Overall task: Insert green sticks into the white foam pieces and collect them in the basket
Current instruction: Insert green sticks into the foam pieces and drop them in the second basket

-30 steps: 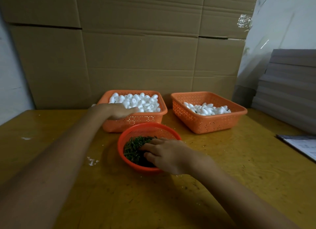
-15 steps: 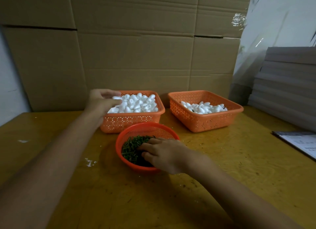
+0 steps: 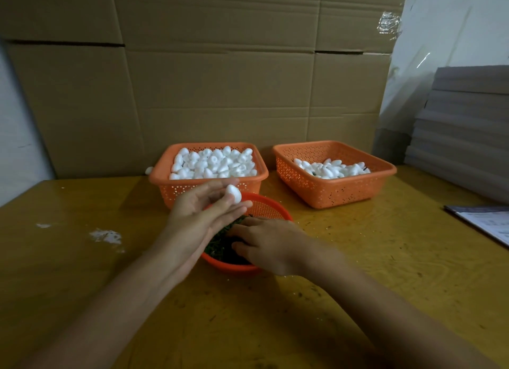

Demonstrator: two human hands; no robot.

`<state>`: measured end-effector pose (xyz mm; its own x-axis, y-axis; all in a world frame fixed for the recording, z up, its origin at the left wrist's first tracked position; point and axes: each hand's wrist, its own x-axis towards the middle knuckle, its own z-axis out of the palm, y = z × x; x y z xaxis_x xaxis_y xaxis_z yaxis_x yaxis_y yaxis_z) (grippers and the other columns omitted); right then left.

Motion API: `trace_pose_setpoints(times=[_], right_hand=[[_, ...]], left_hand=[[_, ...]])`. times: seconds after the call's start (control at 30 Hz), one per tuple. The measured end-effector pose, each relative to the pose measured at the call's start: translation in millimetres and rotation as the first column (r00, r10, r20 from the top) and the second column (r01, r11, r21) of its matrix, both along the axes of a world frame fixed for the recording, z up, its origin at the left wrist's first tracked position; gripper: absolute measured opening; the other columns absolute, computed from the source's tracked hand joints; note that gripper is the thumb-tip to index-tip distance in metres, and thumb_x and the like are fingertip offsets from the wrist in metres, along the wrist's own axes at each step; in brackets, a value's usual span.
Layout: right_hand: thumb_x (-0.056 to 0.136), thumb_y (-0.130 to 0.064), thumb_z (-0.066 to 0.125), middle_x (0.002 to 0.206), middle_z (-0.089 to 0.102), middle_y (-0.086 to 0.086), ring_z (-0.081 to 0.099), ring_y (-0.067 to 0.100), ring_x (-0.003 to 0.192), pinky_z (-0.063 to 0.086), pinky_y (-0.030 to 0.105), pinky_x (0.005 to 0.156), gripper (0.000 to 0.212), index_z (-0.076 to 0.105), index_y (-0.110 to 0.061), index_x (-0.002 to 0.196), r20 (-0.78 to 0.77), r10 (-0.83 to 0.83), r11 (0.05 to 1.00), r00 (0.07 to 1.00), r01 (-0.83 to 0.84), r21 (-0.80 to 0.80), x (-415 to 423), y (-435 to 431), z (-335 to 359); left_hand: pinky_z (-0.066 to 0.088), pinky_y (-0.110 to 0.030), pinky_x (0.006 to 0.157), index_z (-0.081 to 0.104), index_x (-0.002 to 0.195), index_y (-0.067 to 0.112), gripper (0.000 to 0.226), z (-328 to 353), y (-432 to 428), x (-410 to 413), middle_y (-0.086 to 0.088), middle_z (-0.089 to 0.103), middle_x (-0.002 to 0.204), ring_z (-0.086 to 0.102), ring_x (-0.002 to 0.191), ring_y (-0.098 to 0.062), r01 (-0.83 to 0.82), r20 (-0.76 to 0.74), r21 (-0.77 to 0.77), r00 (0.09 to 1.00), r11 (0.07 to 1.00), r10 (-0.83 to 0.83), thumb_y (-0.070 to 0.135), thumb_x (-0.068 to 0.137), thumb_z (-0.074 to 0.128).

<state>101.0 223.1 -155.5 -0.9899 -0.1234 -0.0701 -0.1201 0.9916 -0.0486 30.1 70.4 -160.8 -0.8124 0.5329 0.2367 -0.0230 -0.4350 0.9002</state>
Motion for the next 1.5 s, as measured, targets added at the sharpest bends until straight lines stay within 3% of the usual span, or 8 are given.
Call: trace_pose_setpoints(times=[0.2,0.4,0.63,0.77,0.97,1.2,1.5], right_hand=[[0.102,-0.039,0.061,0.125,0.071,-0.004,0.066,0.017,0.111,0.056,0.042,0.092,0.036,0.067,-0.029,0.135,-0.094,0.011,0.981,0.996,-0.028,-0.192,-1.9,6.2,-2.1],[0.092,-0.03,0.078,0.116,0.075,-0.01,0.068,0.011,0.106,0.055,0.032,0.091,0.024,0.076,-0.03,0.116,-0.19,-0.031,0.951,0.981,-0.029,-0.308,-3.6,9.6,-6.9],[0.09,-0.028,0.079,0.107,0.074,-0.011,0.066,0.01,0.099,0.053,0.031,0.085,0.016,0.075,-0.03,0.106,-0.203,-0.046,0.941,0.978,-0.026,-0.337,-3.4,9.5,-7.8],[0.09,-0.029,0.079,0.106,0.073,-0.011,0.065,0.01,0.097,0.05,0.028,0.082,0.015,0.074,-0.028,0.104,-0.206,-0.048,0.938,0.977,-0.027,-0.346,-2.2,9.7,-7.2],[0.091,-0.027,0.078,0.11,0.072,-0.008,0.065,0.012,0.102,0.053,0.034,0.088,0.014,0.074,-0.025,0.104,-0.191,-0.036,0.935,0.981,-0.034,-0.353,0.1,9.1,-4.5],[0.091,-0.03,0.076,0.111,0.071,-0.009,0.065,0.012,0.103,0.052,0.035,0.087,0.017,0.072,-0.026,0.107,-0.193,-0.042,0.942,0.98,-0.026,-0.336,0.9,7.7,-3.7],[0.091,-0.031,0.074,0.108,0.072,-0.009,0.066,0.015,0.099,0.054,0.041,0.085,0.018,0.07,-0.027,0.108,-0.207,-0.041,0.946,0.977,-0.028,-0.322,1.5,5.8,-4.6]], left_hand=[[0.06,-0.029,0.091,0.078,0.116,0.008,0.026,-3.9,-7.4,-2.5,-0.02,0.072,0.127,0.072,0.117,-0.037,0.041,0.0,0.101,0.999,0.994,-0.041,0.007,0.092,0.068],[0.059,-0.03,0.093,0.078,0.116,0.008,0.028,-3.6,-10.9,-1.8,-0.022,0.071,0.128,0.07,0.12,-0.039,0.098,-0.034,0.11,0.995,0.989,-0.095,0.004,0.092,0.066],[0.058,-0.03,0.096,0.078,0.114,0.005,0.031,-2.3,-12.9,-0.4,-0.022,0.069,0.131,0.068,0.124,-0.039,0.135,-0.066,0.118,0.99,0.984,-0.128,0.009,0.083,0.075],[0.058,-0.031,0.096,0.078,0.112,0.006,0.025,-1.9,-14.3,0.8,-0.022,0.069,0.131,0.067,0.125,-0.039,0.152,-0.07,0.129,0.987,0.98,-0.144,0.007,0.089,0.07],[0.059,-0.03,0.093,0.08,0.108,0.011,0.027,1.2,-11.8,7.5,-0.019,0.072,0.125,0.07,0.12,-0.038,0.108,-0.123,0.086,0.988,0.99,-0.097,0.016,0.082,0.078],[0.06,-0.031,0.092,0.078,0.111,0.018,0.041,1.0,-13.4,7.4,-0.019,0.072,0.126,0.071,0.119,-0.037,0.09,-0.094,0.09,0.992,0.992,-0.081,0.009,0.072,0.084],[0.058,-0.03,0.094,0.074,0.115,0.023,0.052,-2.5,-15.3,3.8,-0.015,0.072,0.128,0.068,0.124,-0.032,0.08,-0.176,0.02,0.982,0.997,-0.075,0.001,0.07,0.088]])
